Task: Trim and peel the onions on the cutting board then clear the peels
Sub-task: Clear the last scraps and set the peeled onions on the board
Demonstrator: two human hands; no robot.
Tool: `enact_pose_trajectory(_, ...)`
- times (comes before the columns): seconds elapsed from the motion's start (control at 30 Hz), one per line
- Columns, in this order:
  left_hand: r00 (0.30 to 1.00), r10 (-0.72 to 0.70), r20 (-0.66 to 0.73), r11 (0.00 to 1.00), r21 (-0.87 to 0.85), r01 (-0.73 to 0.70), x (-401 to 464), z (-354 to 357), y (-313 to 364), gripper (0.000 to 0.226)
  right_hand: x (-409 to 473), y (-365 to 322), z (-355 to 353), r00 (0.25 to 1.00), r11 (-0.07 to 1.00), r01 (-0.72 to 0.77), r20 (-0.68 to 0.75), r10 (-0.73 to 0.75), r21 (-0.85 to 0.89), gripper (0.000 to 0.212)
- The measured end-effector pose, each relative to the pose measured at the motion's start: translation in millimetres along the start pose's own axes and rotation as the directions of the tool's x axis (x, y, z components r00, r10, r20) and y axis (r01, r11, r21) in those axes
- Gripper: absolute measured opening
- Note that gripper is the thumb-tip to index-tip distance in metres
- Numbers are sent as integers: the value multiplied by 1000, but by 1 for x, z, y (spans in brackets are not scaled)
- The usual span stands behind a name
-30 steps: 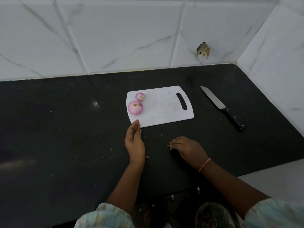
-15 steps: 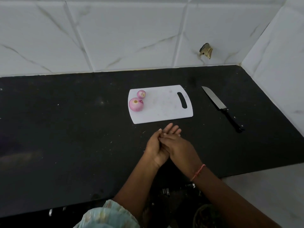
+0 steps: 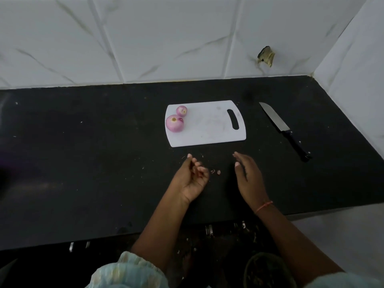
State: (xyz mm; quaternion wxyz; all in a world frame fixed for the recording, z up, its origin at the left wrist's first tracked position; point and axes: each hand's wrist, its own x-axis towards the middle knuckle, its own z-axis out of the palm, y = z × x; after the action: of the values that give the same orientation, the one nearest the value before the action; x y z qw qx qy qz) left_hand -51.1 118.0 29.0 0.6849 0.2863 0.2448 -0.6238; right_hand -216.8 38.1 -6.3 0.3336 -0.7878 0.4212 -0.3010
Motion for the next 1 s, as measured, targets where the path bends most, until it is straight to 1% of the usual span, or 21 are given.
enact_pose_trajectory(0.07,999,48,-8,999,-23,-48,-9,-7,17,43,-6,9,14,991,986,-90,81,102,-140,46)
enact_pose_trajectory(0.1,997,79,-26,996,-41,-80,-15,-13,25,42,-12,9,24,986,974,-66,134,97,-218,50)
enact_pose_trajectory(0.17,987,143,-69,985,-85,-148,-23,-23,39,38,-21,3,46,971,932,88,240,-1,-352,59)
enact_pose_trajectory(0.23,972,206,-113,967,-126,-220,-32,-34,50,34,-28,-9,65,936,892,222,343,-82,-393,68)
enact_pose_trajectory(0.3,958,247,-144,948,-169,-270,-38,-44,58,32,-31,-23,83,898,867,321,414,-151,-381,69)
enact_pose_trajectory(0.37,950,269,-156,933,-201,-297,-43,-51,61,31,-33,-35,98,831,843,433,505,-235,-320,66)
enact_pose_trajectory(0.4,948,275,-160,930,-208,-304,-46,-53,60,30,-33,-38,103,784,823,493,554,-279,-283,63)
enact_pose_trajectory(0.47,947,274,-167,928,-213,-306,-49,-55,56,30,-29,-38,103,685,780,597,627,-371,-190,48)
enact_pose_trajectory(0.5,947,271,-170,928,-214,-304,-49,-56,53,29,-26,-34,98,649,761,632,635,-418,-145,42)
enact_pose_trajectory(0.53,948,267,-171,929,-215,-301,-50,-56,49,29,-22,-27,89,631,752,648,640,-439,-123,41)
enact_pose_trajectory(0.6,952,252,-174,933,-217,-287,-49,-55,40,28,-16,-14,65,624,743,654,654,-428,-138,42)
enact_pose_trajectory(0.7,959,227,-170,946,-196,-259,-46,-54,26,28,-14,6,32,689,757,620,605,-399,-206,51)
enact_pose_trajectory(0.73,962,218,-164,951,-184,-247,-45,-53,21,28,-15,11,25,707,754,615,583,-400,-229,51)
enact_pose_trajectory(0.8,967,206,-150,962,-152,-229,-45,-49,12,28,-17,16,15,735,743,611,544,-406,-272,41)
enact_pose_trajectory(0.87,968,203,-146,968,-117,-220,-44,-45,3,28,-17,16,7,748,730,612,523,-410,-303,36)
enact_pose_trajectory(1.0,973,196,-120,980,-5,-198,-39,-35,-19,30,-15,10,-9,728,663,652,546,-414,-367,24)
